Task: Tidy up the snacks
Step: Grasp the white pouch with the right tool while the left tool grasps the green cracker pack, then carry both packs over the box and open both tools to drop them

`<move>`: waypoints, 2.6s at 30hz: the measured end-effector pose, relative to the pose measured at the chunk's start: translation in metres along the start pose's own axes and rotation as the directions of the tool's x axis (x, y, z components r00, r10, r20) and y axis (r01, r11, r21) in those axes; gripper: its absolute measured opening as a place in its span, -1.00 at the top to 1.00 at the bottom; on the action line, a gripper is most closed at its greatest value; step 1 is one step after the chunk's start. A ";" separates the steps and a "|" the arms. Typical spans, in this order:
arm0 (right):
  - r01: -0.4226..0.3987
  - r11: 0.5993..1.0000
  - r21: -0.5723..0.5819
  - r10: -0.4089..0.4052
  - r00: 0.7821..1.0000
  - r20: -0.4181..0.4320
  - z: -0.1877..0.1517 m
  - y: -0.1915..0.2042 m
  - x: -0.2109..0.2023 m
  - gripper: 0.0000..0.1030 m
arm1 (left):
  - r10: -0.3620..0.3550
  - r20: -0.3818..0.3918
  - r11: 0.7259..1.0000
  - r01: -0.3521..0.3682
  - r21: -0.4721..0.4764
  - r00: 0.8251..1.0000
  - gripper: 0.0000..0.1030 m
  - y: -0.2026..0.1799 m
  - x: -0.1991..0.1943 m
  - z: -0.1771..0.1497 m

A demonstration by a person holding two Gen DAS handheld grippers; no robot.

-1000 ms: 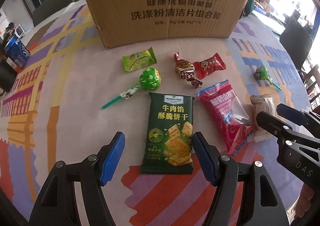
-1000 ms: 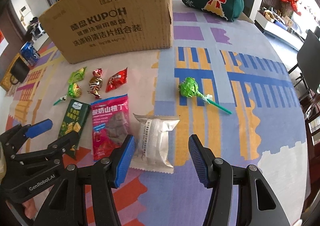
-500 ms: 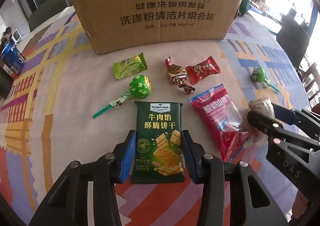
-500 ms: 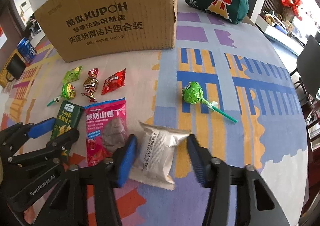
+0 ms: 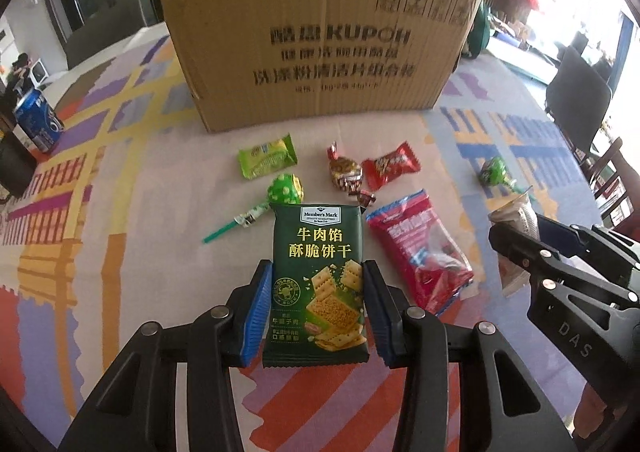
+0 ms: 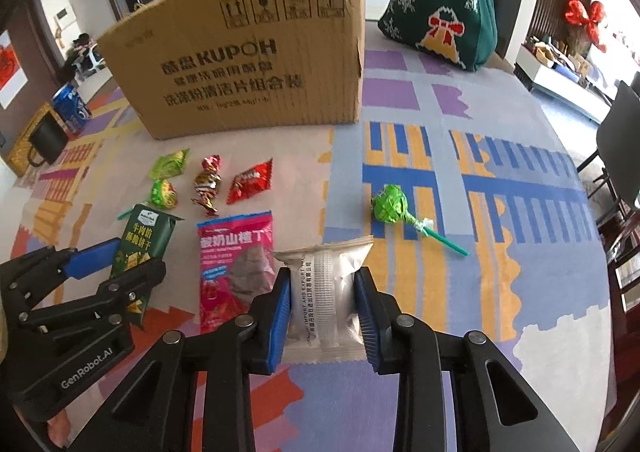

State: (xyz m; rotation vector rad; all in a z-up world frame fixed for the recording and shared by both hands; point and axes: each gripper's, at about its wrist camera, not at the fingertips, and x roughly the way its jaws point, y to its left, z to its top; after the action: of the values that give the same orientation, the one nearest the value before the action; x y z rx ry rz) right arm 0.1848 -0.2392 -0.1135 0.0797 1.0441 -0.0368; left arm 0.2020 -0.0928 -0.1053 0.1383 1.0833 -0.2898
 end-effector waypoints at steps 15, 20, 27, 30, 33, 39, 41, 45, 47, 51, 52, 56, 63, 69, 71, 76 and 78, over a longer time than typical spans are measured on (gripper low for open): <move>-0.017 0.999 -0.028 0.021 0.991 0.133 0.011 0.006 -0.048 0.39 | 0.000 0.139 1.000 0.002 -0.013 0.990 0.15 0.001 -0.055 0.014; -0.017 0.999 -0.039 0.024 0.983 0.180 0.018 0.008 -0.063 0.39 | 0.005 0.182 1.000 -0.002 -0.014 0.983 0.15 0.002 -0.069 0.020; -0.019 0.999 -0.046 0.029 0.971 0.237 0.031 0.011 -0.078 0.39 | 0.017 0.246 1.000 -0.014 -0.013 0.969 0.15 0.006 -0.089 0.033; -0.017 0.999 -0.051 0.030 0.964 0.263 0.038 0.013 -0.085 0.39 | 0.024 0.276 1.000 -0.021 -0.014 0.961 0.15 0.008 -0.098 0.041; -0.013 0.998 -0.061 0.030 0.956 0.290 0.046 0.016 -0.091 0.39 | 0.031 0.304 1.000 -0.029 -0.013 0.952 0.15 0.009 -0.106 0.049; 0.001 0.997 -0.081 0.027 0.936 0.351 0.064 0.022 -0.107 0.39 | 0.041 0.352 0.999 -0.039 -0.012 0.935 0.15 0.010 -0.120 0.064; 0.007 0.996 -0.086 0.025 0.929 0.369 0.069 0.023 -0.111 0.39 | 0.042 0.366 0.999 -0.042 -0.010 0.930 0.15 0.010 -0.123 0.069; 0.015 0.995 -0.096 0.025 0.917 0.397 0.078 0.025 -0.117 0.39 | 0.047 0.386 0.999 -0.047 -0.007 0.921 0.15 0.012 -0.128 0.080; 0.018 0.995 -0.099 0.024 0.912 0.409 0.084 0.026 -0.118 0.39 | 0.049 0.393 0.999 -0.049 -0.010 0.918 0.15 0.013 -0.128 0.085; 0.025 0.995 -0.100 0.020 0.904 0.426 0.095 0.027 -0.121 0.39 | 0.055 0.404 0.998 -0.056 -0.011 0.913 0.15 0.016 -0.128 0.097; 0.027 0.995 -0.100 0.018 0.903 0.429 0.098 0.027 -0.121 0.39 | 0.057 0.406 0.998 -0.058 -0.010 0.912 0.15 0.016 -0.128 0.100; 0.025 0.995 -0.101 0.021 0.900 0.435 0.112 0.028 -0.118 0.39 | 0.063 0.420 0.998 -0.066 -0.007 0.905 0.15 0.018 -0.128 0.114; 0.021 0.994 -0.104 0.027 0.897 0.442 0.139 0.032 -0.111 0.39 | 0.069 0.436 0.997 -0.076 -0.001 0.897 0.15 0.022 -0.122 0.138; 0.027 0.995 -0.101 0.021 0.895 0.445 0.158 0.034 -0.101 0.39 | 0.075 0.434 0.996 -0.084 0.002 0.898 0.15 0.027 -0.110 0.155; 0.030 0.994 -0.103 0.019 0.897 0.442 0.165 0.034 -0.097 0.39 | 0.076 0.431 0.996 -0.086 0.003 0.899 0.15 0.028 -0.105 0.160; 0.033 0.994 -0.106 0.016 0.902 0.432 0.176 0.034 -0.086 0.39 | 0.080 0.419 0.996 -0.091 0.006 0.904 0.15 0.031 -0.090 0.172; 0.031 0.994 -0.107 0.017 0.906 0.424 0.181 0.033 -0.080 0.39 | 0.081 0.414 0.996 -0.092 0.008 0.907 0.15 0.031 -0.085 0.176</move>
State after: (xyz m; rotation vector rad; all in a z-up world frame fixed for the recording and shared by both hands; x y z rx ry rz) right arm 0.3030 -0.2217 0.0478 -0.0343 0.6073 -0.0014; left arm 0.3237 -0.0937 0.0510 0.1414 0.6487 -0.2399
